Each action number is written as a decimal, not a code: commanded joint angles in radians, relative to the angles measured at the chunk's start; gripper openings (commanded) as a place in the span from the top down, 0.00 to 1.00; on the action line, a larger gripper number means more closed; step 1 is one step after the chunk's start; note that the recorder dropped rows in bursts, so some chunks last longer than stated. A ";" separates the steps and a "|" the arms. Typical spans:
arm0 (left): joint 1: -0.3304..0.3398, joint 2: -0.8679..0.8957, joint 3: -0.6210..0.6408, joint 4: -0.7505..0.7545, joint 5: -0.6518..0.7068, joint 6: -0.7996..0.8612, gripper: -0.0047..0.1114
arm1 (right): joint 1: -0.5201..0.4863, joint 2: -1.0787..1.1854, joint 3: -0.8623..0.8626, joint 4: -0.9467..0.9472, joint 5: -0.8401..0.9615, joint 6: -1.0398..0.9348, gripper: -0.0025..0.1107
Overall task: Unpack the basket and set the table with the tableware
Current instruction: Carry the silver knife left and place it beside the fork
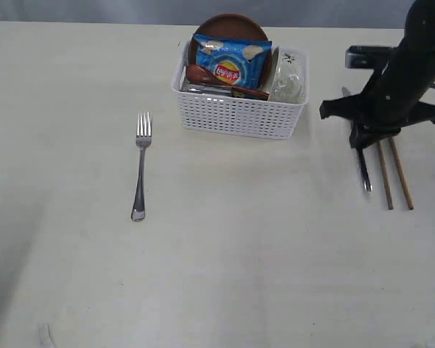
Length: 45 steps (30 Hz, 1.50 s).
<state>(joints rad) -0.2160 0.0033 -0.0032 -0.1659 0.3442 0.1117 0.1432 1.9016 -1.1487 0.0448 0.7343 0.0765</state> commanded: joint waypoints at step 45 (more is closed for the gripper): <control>-0.006 -0.003 0.003 0.003 -0.002 0.001 0.96 | 0.768 0.363 -0.606 0.167 -0.041 0.539 0.98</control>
<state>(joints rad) -0.2160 0.0033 -0.0032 -0.1659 0.3442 0.1117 0.9134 2.2441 -1.7433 0.2129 0.6855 0.5889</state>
